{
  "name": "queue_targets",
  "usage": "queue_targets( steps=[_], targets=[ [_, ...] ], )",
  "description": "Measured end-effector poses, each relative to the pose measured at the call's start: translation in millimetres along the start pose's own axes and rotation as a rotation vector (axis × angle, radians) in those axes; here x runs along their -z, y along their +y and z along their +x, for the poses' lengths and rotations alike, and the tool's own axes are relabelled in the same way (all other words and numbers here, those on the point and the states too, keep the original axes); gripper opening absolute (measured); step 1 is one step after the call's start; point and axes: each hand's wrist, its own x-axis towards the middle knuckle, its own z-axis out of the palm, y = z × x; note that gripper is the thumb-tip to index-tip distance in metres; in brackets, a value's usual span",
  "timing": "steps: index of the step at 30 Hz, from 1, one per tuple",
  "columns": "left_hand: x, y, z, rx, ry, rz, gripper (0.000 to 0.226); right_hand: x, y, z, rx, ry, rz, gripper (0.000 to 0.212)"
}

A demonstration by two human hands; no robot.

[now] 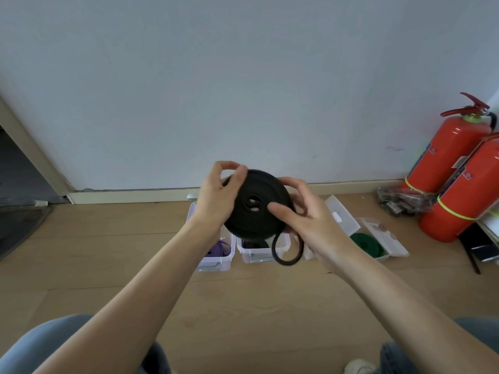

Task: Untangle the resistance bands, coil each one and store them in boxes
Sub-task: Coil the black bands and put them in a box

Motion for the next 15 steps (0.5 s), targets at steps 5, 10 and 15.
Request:
queue_targets(
  steps=[5, 10, 15],
  targets=[
    [1.9, -9.2, 4.1, 0.037, 0.069, -0.008, 0.010, -5.6, 0.7, 0.0, -0.062, -0.015, 0.089, 0.028],
    [11.3, 0.7, -3.4, 0.195, -0.324, 0.067, 0.021, 20.1, -12.5, 6.1, -0.047, -0.016, 0.040, 0.038],
    [-12.0, -8.0, -14.4, 0.092, -0.213, 0.108, 0.015, 13.4, -14.7, 2.8, -0.074, -0.120, -0.082, 0.038]
  ],
)
